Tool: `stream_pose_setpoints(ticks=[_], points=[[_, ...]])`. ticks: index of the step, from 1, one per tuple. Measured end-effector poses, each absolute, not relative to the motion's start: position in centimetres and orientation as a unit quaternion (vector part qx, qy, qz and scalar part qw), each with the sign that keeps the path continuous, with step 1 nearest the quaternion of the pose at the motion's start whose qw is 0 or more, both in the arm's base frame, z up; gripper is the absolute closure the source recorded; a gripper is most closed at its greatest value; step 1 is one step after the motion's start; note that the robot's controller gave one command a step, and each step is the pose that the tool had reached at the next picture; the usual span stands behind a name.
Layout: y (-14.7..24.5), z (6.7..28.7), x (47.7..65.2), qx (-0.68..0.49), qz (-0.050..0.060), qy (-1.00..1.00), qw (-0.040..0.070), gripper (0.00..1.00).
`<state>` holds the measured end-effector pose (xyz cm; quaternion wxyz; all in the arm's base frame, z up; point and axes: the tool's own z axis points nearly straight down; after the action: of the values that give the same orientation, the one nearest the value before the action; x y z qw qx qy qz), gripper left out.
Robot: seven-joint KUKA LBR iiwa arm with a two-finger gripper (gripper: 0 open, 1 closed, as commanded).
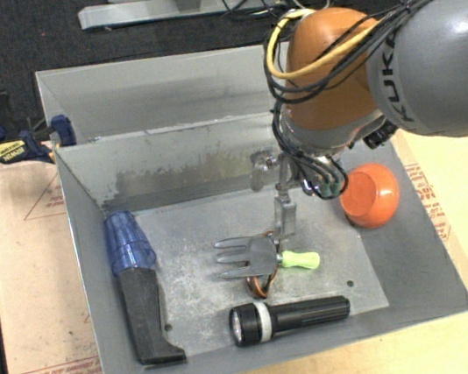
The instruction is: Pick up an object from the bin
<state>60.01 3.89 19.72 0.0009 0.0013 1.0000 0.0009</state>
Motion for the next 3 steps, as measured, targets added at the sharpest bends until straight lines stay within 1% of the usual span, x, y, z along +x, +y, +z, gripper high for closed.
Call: stream_pose_setpoints(ticks=[1, 2, 3], points=[[3.9, 19.7, 60.0, 0.001, 0.001, 1.0, 0.001, 0.0], [4.3, 13.8, 56.2, -0.068, 0.001, 0.998, 0.001, 0.0], [2.1, 14.0, 55.7, -0.06, 0.001, 0.998, 0.005, 0.0]])
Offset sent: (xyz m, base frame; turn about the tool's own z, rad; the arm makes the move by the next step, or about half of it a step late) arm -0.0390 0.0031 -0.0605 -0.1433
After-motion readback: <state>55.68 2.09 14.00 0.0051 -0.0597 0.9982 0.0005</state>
